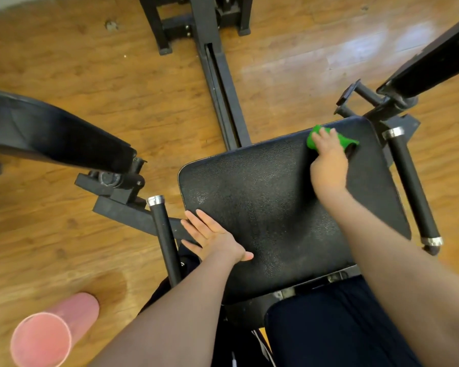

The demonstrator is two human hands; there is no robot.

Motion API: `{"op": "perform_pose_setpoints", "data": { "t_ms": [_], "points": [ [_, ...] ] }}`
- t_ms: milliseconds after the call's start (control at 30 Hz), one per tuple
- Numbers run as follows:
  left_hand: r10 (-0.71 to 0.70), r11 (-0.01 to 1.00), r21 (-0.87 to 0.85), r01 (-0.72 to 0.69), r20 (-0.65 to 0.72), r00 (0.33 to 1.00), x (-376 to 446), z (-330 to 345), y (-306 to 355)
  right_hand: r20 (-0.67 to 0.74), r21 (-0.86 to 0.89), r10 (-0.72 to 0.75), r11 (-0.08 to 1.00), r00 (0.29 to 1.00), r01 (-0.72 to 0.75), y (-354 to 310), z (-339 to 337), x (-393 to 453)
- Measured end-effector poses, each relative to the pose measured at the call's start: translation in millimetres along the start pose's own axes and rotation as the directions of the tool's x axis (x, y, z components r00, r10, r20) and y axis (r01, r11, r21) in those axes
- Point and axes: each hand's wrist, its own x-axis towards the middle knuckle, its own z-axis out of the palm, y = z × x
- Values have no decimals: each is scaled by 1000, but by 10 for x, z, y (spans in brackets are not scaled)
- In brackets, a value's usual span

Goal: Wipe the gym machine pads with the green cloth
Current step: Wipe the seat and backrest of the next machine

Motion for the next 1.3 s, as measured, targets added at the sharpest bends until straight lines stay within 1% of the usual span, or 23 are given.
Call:
{"op": "perform_pose_setpoints", "data": {
  "t_ms": [67,100,200,267,367,400,433,533,633,733,800,867,933,1000,1033,1133,1200,1267,1300],
  "points": [
    [-12,1000,6,12,-3,1000,0,1,0,26,51,-84,995,996,83,-227,150,-259],
    [-20,1000,10,20,-3,1000,-3,-4,2,36,74,-150,986,988,147,-356,207,-380],
    [-39,999,18,39,6,999,-19,-21,23,104,112,-381,922,919,369,-747,336,-677],
    [-49,999,21,49,16,999,-28,-32,37,223,130,-488,873,844,470,-975,415,-797],
    [-55,998,27,55,16,998,-30,-44,37,320,204,-654,754,685,624,-1157,550,-865],
    [-56,998,30,55,11,998,-22,-44,39,347,191,-672,734,654,652,-1154,597,-850],
    [-56,998,27,56,12,998,-16,-44,40,364,176,-676,725,641,665,-1145,617,-829],
    [-51,999,18,51,7,999,-23,-34,31,370,209,-694,710,617,673,-1201,625,-844],
    [-14,1000,-4,14,14,1000,-6,-24,9,405,155,-756,610,513,777,-1322,671,-919],
    [-8,1000,-1,8,18,1000,1,-29,-3,398,111,-776,570,489,814,-1305,721,-927],
    [-5,1000,-4,5,23,1000,6,-36,-4,402,83,-795,525,454,847,-1229,729,-873],
    [-3,1000,-9,3,19,1000,0,-32,-20,374,84,-833,469,408,879,-1155,702,-837],
    [5,1000,-12,-5,5,1000,2,-24,-32,365,75,-845,444,390,893,-1007,644,-782],
    [21,1000,-24,-21,-4,1000,7,-11,-42,352,33,-833,466,426,884,-776,536,-669],
    [27,999,-31,-27,-5,1000,7,-5,-44,332,8,-821,494,464,869,-644,461,-601],
    [36,999,-35,-37,-7,999,3,8,-48,290,-93,-718,637,633,765,-214,192,-364],
    [44,998,-33,-44,-9,999,3,11,-49,267,-154,-591,754,762,639,79,-43,-231],
    [45,998,-31,-46,-13,999,0,11,-46,200,-202,-389,882,899,426,416,-295,-128],
    [44,999,-30,-45,-15,999,0,9,-45,178,-215,-288,922,941,323,577,-395,-90]
  ]
}}
